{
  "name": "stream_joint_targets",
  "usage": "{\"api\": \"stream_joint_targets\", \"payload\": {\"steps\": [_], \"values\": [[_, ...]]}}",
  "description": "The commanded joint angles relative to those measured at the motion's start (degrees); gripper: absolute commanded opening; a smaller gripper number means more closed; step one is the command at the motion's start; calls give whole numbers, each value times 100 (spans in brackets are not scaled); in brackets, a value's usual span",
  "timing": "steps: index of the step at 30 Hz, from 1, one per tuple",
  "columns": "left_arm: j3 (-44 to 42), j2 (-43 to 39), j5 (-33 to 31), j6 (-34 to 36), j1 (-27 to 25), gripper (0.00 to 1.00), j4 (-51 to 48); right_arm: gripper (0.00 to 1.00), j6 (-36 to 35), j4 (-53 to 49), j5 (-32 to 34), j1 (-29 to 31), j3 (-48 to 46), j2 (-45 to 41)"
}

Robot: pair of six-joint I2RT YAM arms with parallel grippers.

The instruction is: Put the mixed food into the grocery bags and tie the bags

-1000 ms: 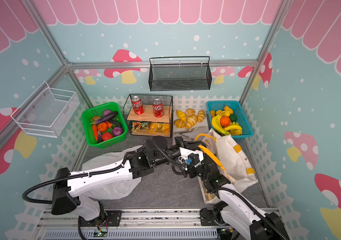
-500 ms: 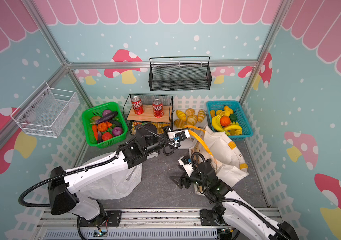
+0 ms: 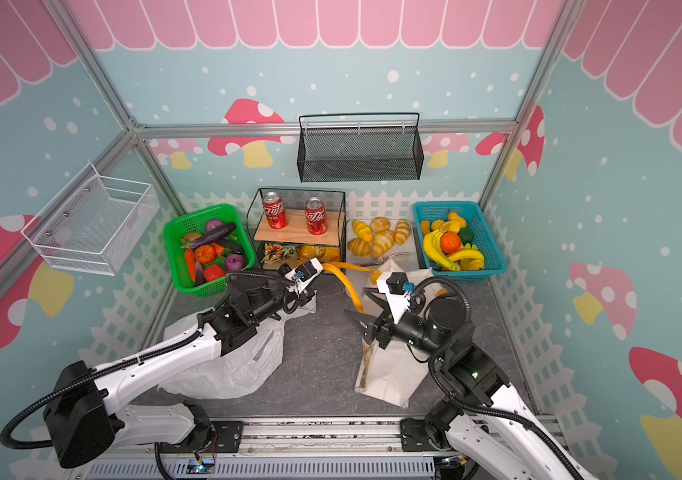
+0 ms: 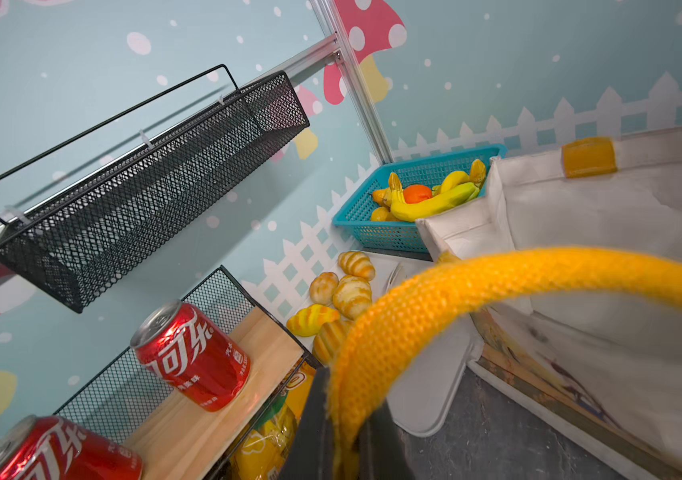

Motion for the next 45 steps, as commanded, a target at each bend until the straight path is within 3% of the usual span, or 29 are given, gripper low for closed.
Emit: {"api": "stream_joint_targets", "payload": {"steps": [1, 5, 11, 14, 18, 20, 25, 26, 27, 28, 29, 31, 34, 37, 40, 45], "values": [[-394, -370, -377, -348, 77, 0, 589, 73, 38, -675, 882, -146, 473, 367], [-928, -894, -817, -473, 95, 0, 773, 75, 152, -1674, 2263, -431, 886, 845], [-1497, -1449, -1104, -518, 95, 0, 1086, 91, 657, -2813, 4178, -673, 759, 1288], [-1548, -1519, -1127, -517, 95, 0, 1105, 95, 899, -2988, 4404, -903, 439, 1306], [-1595, -1573, -1100, -772, 95, 0, 1193, 94, 905, -2877, 4230, -1160, 18, 1467], [-1605, -1584, -1105, -799, 95, 0, 1213, 83, 857, -2662, 4075, -1186, -207, 1592], [-1463, -1621, -1439, -1197, 95, 0, 921, 23, 473, -1426, 2664, -1186, -416, 1503], [-1404, -1620, -1585, -1407, 95, 0, 794, 15, 400, -1162, 2391, -1186, -386, 1475], [-1325, -1657, -1724, -1748, 95, 6, 600, 9, 337, -849, 2005, -1186, -353, 1464], [-1238, -1738, -1760, -2131, 95, 23, 280, 6, 320, -617, 1782, -1188, -307, 1492], [-1148, -1871, -1686, -2539, 91, 39, -107, 3, 306, -503, 1713, -1186, -214, 1559], [-983, -2207, -1389, -3384, 103, 59, -906, 0, 159, -520, 1892, -1187, 11, 1761], [-890, -2840, -862, -4376, 103, 75, -1723, 0, -131, -717, 2493, -1186, 343, 2146], [-828, -3460, -741, -4858, 121, 84, -2362, 0, -326, -789, 2583, -1186, 597, 2449], [-454, -3762, -812, -4985, 238, 87, -3059, 0, -467, -886, 2252, -1186, 820, 2650], [385, -3444, -899, -4862, 519, 87, -3981, 0, -455, -1073, 1811, -1186, 946, 2598]]}}
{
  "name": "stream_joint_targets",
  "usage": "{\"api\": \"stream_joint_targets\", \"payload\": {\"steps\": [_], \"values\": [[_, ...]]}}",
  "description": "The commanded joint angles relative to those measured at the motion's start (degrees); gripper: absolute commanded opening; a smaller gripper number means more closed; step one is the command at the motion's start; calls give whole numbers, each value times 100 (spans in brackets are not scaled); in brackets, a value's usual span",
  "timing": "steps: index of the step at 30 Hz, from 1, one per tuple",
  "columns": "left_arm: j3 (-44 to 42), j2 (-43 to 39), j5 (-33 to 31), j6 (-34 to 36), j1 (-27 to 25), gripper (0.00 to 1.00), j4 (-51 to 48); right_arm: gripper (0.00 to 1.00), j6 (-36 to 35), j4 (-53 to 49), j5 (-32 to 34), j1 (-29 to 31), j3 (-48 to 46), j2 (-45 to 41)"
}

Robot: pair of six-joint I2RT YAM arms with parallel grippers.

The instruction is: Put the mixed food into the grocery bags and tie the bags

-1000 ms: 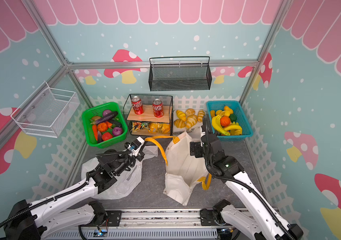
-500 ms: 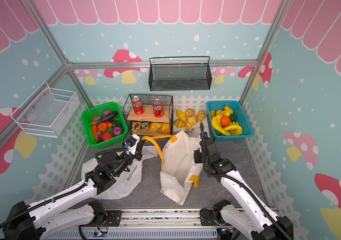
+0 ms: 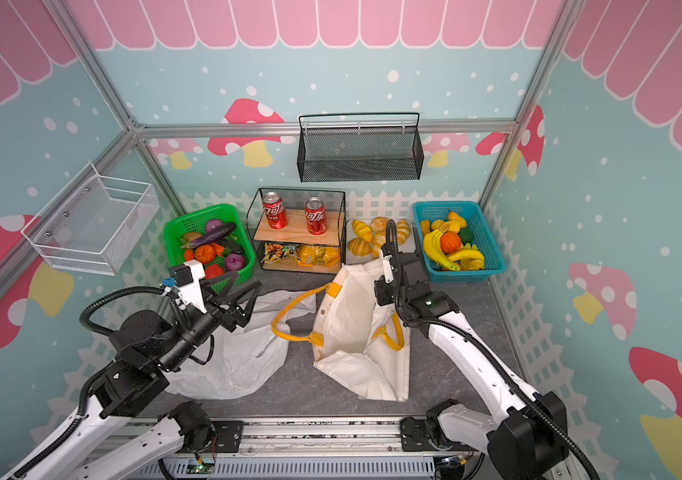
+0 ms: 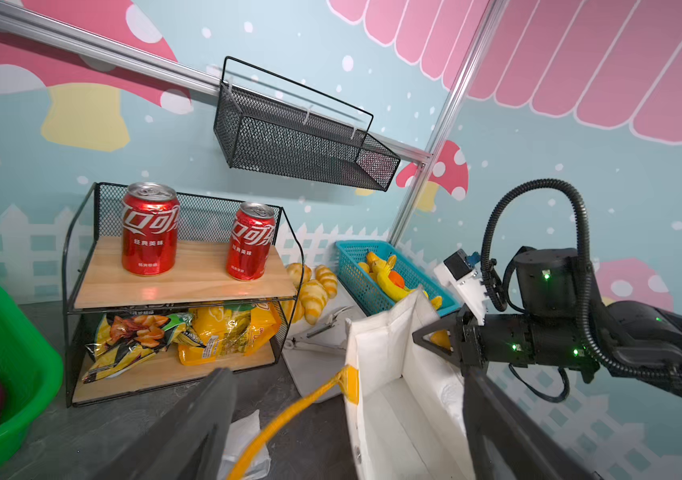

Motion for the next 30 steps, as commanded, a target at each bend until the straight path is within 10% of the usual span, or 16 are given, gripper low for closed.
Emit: {"api": "stream_joint_targets", "payload": {"steps": [1, 13, 30], "values": [[430, 430, 39, -236, 191, 87, -1041, 0, -123, 145, -266, -27, 171, -211], [660, 4133, 1206, -1190, 2374, 79, 671, 0, -171, 439, -409, -21, -435, -526], [814, 6976, 1032, -3563, 2536, 97, 3992, 0, -450, 805, -624, -26, -679, -335]]}}
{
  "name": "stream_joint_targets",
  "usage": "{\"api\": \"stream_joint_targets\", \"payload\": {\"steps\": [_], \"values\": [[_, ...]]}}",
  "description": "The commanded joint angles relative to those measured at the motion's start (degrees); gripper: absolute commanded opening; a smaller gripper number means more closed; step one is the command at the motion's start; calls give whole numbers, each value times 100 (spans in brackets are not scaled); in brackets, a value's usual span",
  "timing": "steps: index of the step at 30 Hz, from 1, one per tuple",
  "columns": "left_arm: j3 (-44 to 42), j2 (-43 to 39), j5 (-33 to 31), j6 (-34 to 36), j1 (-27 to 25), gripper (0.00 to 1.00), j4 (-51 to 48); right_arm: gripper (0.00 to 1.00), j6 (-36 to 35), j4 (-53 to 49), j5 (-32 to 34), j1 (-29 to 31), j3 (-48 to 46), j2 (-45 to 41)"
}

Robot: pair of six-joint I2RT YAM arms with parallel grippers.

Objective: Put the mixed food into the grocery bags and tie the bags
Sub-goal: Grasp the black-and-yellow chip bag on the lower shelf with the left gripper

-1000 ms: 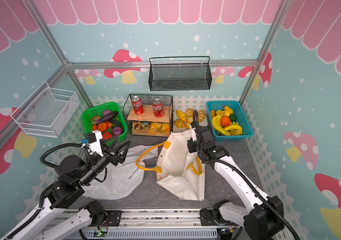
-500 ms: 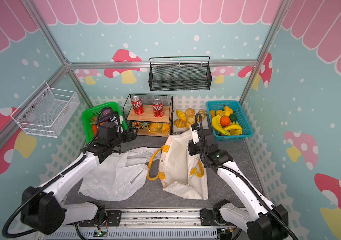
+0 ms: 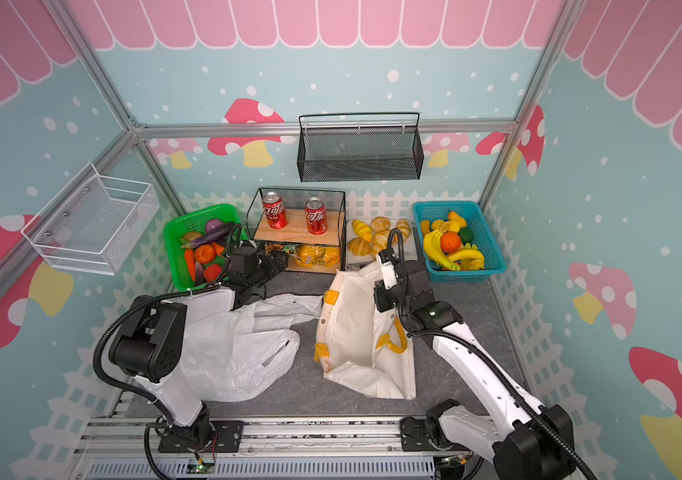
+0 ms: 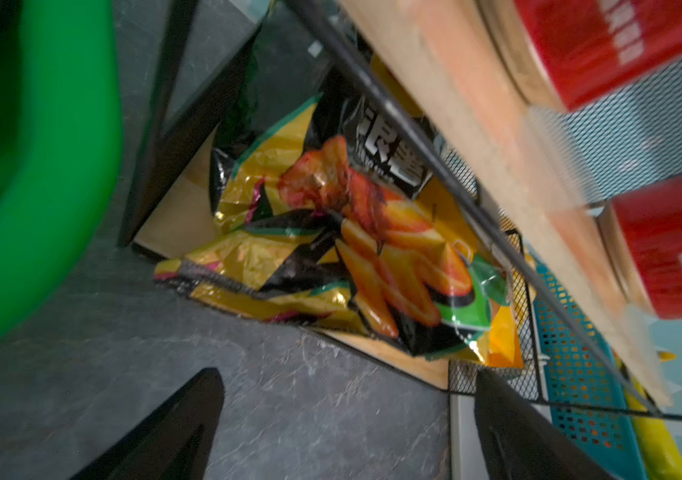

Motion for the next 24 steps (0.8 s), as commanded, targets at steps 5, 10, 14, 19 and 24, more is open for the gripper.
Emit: {"api": "stream_joint_targets", "payload": {"steps": [5, 10, 14, 19, 24], "values": [[107, 463, 113, -891, 35, 97, 1372, 0, -200, 259, -129, -23, -125, 91], [68, 576, 35, -973, 20, 98, 1617, 0, -205, 322, -215, -24, -152, 155], [235, 777, -27, -980, 20, 97, 1673, 0, -219, 361, -255, -23, -158, 208], [472, 1086, -105, -1024, -34, 83, 1771, 0, -210, 406, -294, -19, -193, 249], [440, 1172, -200, -1061, -50, 57, 2062, 0, -215, 410, -294, -21, -205, 241]]}}
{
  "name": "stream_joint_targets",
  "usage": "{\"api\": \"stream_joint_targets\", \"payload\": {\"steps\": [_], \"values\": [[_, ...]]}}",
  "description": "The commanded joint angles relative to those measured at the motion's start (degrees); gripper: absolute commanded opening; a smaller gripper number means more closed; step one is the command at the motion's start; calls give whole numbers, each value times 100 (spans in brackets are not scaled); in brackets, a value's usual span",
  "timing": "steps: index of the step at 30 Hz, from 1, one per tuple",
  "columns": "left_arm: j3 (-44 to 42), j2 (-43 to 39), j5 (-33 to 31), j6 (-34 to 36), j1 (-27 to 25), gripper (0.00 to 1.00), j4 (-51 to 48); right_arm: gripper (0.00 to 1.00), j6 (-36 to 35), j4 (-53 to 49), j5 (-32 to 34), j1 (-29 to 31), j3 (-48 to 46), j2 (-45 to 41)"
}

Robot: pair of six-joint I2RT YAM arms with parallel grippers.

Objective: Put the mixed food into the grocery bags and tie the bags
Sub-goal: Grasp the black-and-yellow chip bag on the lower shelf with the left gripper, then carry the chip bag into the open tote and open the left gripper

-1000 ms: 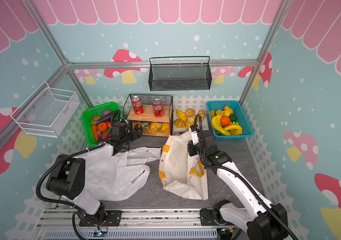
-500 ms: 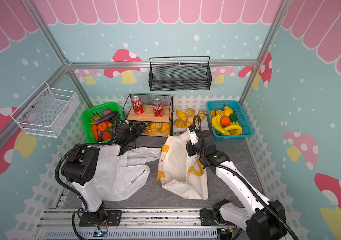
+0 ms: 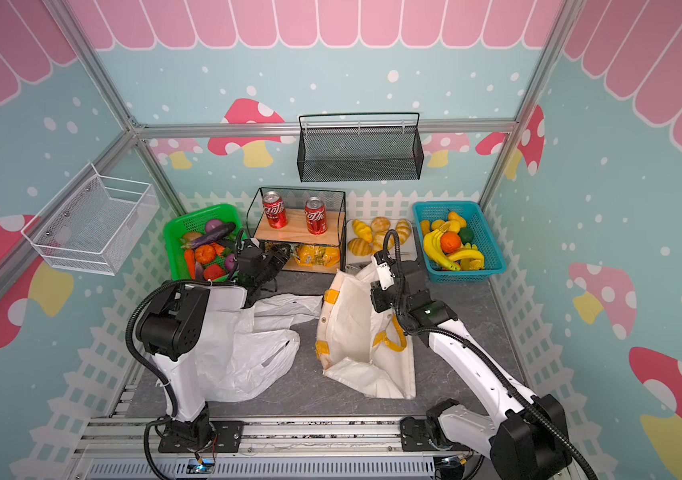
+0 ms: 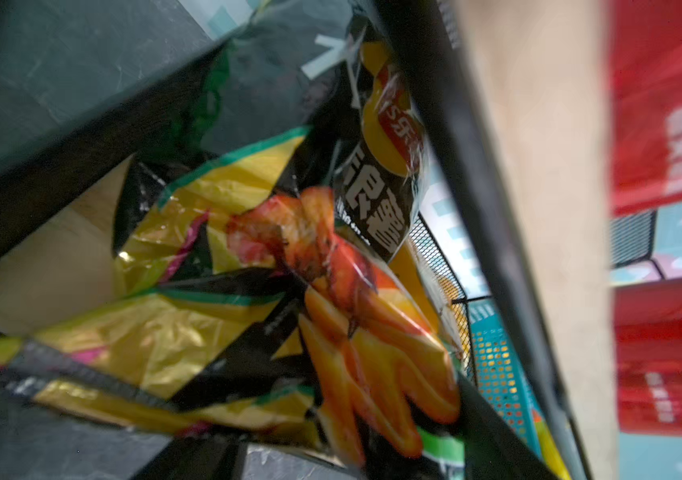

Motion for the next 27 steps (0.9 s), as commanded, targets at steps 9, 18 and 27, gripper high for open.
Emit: {"api": "stream_joint_targets", "payload": {"steps": [9, 18, 27], "values": [[-341, -329, -131, 17, -61, 11, 763, 0, -92, 27, -73, -20, -102, -30], [-1697, -1985, 279, 384, -312, 0, 860, 0, 128, 238, 337, -28, -215, -257], [-2695, -5683, -561, 2131, -1789, 0, -2521, 0, 265, 607, 722, -64, -395, -367]]}}
